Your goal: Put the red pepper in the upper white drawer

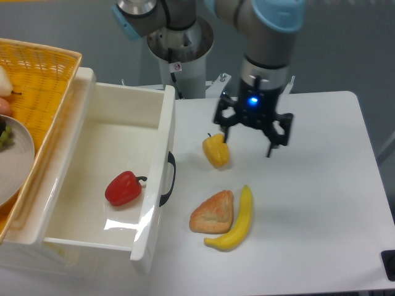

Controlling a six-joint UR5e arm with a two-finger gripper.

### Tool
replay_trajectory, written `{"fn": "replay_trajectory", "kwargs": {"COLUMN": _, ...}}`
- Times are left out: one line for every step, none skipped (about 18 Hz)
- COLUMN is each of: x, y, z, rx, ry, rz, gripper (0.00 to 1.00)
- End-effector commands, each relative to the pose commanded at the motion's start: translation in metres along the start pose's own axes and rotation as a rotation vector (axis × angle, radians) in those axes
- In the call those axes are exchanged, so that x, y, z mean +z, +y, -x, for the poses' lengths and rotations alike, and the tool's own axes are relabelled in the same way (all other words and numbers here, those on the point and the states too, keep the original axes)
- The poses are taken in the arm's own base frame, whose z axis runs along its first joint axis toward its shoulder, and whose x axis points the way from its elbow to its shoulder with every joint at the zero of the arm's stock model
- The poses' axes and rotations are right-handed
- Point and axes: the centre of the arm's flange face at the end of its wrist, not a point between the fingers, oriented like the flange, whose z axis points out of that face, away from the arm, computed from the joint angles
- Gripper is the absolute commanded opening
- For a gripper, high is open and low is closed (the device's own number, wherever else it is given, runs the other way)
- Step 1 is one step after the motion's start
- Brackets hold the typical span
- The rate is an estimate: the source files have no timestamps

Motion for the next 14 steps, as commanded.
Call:
{"fn": "replay_trajectory", "kwargs": {"x": 0.011, "y": 0.005, "z": 0.010, "rx": 0.000, "ry": 0.000, "rz": 0.020, "gripper": 1.00}}
{"fn": "replay_trajectory", "kwargs": {"x": 0.018, "y": 0.011, "z": 0.019, "rx": 0.017, "ry": 0.000, "rz": 0.024, "gripper": 1.00}}
{"fn": "replay_trajectory", "kwargs": {"x": 0.026, "y": 0.017, "z": 0.030, "rx": 0.055, "ry": 0.004, "rz": 0.033, "gripper": 1.00}}
{"fn": "replay_trajectory", "kwargs": {"x": 0.037, "y": 0.021, "z": 0.037, "rx": 0.117, "ry": 0.016, "rz": 0.049, "gripper": 1.00}}
{"fn": "replay_trajectory", "kwargs": {"x": 0.046, "y": 0.023, "z": 0.042, "rx": 0.176, "ry": 0.022, "rz": 0.073, "gripper": 1.00}}
{"fn": "replay_trajectory", "kwargs": {"x": 0.055, "y": 0.031, "z": 0.049, "rx": 0.209, "ry": 0.029, "rz": 0.098, "gripper": 1.00}}
{"fn": "replay_trajectory", "kwargs": {"x": 0.063, "y": 0.042, "z": 0.060, "rx": 0.217, "ry": 0.036, "rz": 0.114, "gripper": 1.00}}
{"fn": "replay_trajectory", "kwargs": {"x": 0.071, "y": 0.048, "z": 0.067, "rx": 0.226, "ry": 0.049, "rz": 0.119, "gripper": 1.00}}
{"fn": "replay_trajectory", "kwargs": {"x": 0.079, "y": 0.056, "z": 0.075, "rx": 0.228, "ry": 0.061, "rz": 0.125, "gripper": 1.00}}
{"fn": "replay_trajectory", "kwargs": {"x": 0.088, "y": 0.061, "z": 0.081, "rx": 0.234, "ry": 0.074, "rz": 0.130, "gripper": 1.00}}
{"fn": "replay_trajectory", "kwargs": {"x": 0.099, "y": 0.063, "z": 0.084, "rx": 0.250, "ry": 0.089, "rz": 0.135, "gripper": 1.00}}
{"fn": "replay_trajectory", "kwargs": {"x": 0.103, "y": 0.062, "z": 0.086, "rx": 0.274, "ry": 0.093, "rz": 0.143, "gripper": 1.00}}
{"fn": "replay_trajectory", "kwargs": {"x": 0.105, "y": 0.063, "z": 0.086, "rx": 0.290, "ry": 0.094, "rz": 0.159, "gripper": 1.00}}
{"fn": "replay_trajectory", "kwargs": {"x": 0.112, "y": 0.065, "z": 0.088, "rx": 0.298, "ry": 0.101, "rz": 0.182, "gripper": 1.00}}
